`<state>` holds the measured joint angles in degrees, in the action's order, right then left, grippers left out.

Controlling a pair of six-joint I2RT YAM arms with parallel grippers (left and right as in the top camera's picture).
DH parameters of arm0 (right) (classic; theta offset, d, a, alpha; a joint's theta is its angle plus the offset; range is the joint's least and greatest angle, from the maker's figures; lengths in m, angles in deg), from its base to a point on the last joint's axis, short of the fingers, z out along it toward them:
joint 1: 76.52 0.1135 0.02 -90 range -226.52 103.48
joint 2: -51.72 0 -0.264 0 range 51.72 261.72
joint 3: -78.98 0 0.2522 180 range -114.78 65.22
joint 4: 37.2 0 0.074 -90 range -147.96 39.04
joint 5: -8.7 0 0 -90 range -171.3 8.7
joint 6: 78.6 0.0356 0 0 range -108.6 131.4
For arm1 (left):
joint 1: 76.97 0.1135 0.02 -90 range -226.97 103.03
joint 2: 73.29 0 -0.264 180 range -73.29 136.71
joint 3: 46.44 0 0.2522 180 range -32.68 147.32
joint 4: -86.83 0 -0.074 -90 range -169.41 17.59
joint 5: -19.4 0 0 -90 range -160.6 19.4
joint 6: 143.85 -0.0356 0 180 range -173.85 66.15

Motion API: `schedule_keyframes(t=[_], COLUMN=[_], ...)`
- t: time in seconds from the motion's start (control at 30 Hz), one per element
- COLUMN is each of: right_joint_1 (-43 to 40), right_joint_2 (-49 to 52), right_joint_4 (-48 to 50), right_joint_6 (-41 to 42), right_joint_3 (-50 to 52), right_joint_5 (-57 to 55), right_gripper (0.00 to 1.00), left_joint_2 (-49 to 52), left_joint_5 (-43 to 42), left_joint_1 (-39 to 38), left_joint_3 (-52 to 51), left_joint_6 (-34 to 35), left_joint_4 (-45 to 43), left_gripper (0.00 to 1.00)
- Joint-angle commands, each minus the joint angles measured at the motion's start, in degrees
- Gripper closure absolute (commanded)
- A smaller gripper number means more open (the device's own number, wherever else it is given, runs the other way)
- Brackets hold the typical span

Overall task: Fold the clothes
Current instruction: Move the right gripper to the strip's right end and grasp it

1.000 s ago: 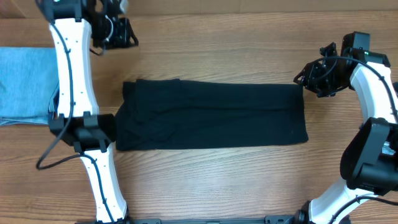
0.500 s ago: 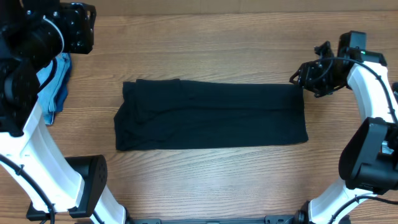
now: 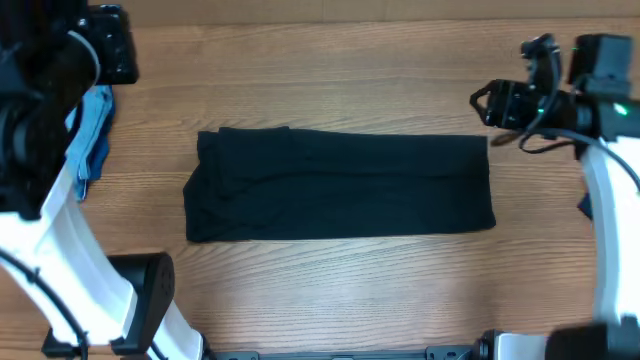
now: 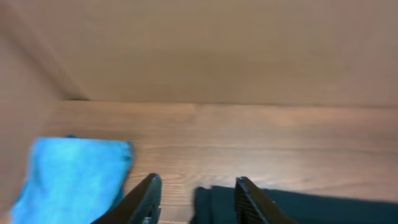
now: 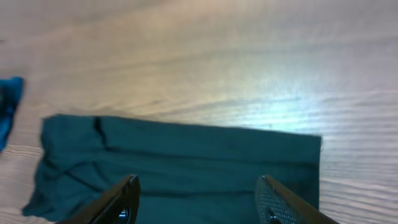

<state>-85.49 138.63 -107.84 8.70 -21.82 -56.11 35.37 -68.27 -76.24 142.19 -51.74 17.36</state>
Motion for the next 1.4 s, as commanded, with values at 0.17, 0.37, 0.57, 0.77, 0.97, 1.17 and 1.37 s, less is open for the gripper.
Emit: schedule_keyframes(t=[0.17, 0.37, 0.57, 0.77, 0.97, 1.17, 1.37], right_joint_1=[-0.09, -0.09, 0.02, 5.07, 6.34, 6.34, 6.34], right_joint_2=[-7.30, -5.84, -2.89, 5.66, 14.62, 22.01, 26.75], right_joint_4=[-5.73, -8.24, -11.50, -11.98, -11.45, -5.97, -1.62], right_joint_6=[14.32, 16.63, 16.02, 16.41, 26.86, 31.10, 33.00], right_joint_3=[-1.22, -1.20, -1.03, 2.05, 2.08, 2.08, 2.08], right_joint_5=[-13.22, -13.14, -9.49, -9.51, -17.94, -18.10, -18.84], right_gripper=[0.30, 0.27, 0.31, 0.69, 0.92, 0.96, 0.95], left_joint_2=[-2.49, -2.49, -2.49, -2.49, -2.49, -2.49, -2.49], left_joint_5=[6.86, 6.86, 6.86, 6.82, 6.84, 6.84, 6.84], left_joint_1=[-0.11, -0.02, -0.02, -0.02, -0.02, -0.02, -0.02], left_joint_3=[-0.24, -0.33, -0.33, -0.33, -0.33, -0.33, -0.33], left_joint_6=[1.73, 1.75, 1.75, 1.77, 1.75, 1.75, 1.75], left_joint_4=[0.02, 0.00, 0.02, 0.00, 0.00, 0.00, 0.02], left_gripper=[0.19, 0.00, 0.00, 0.00, 0.00, 0.00, 0.00])
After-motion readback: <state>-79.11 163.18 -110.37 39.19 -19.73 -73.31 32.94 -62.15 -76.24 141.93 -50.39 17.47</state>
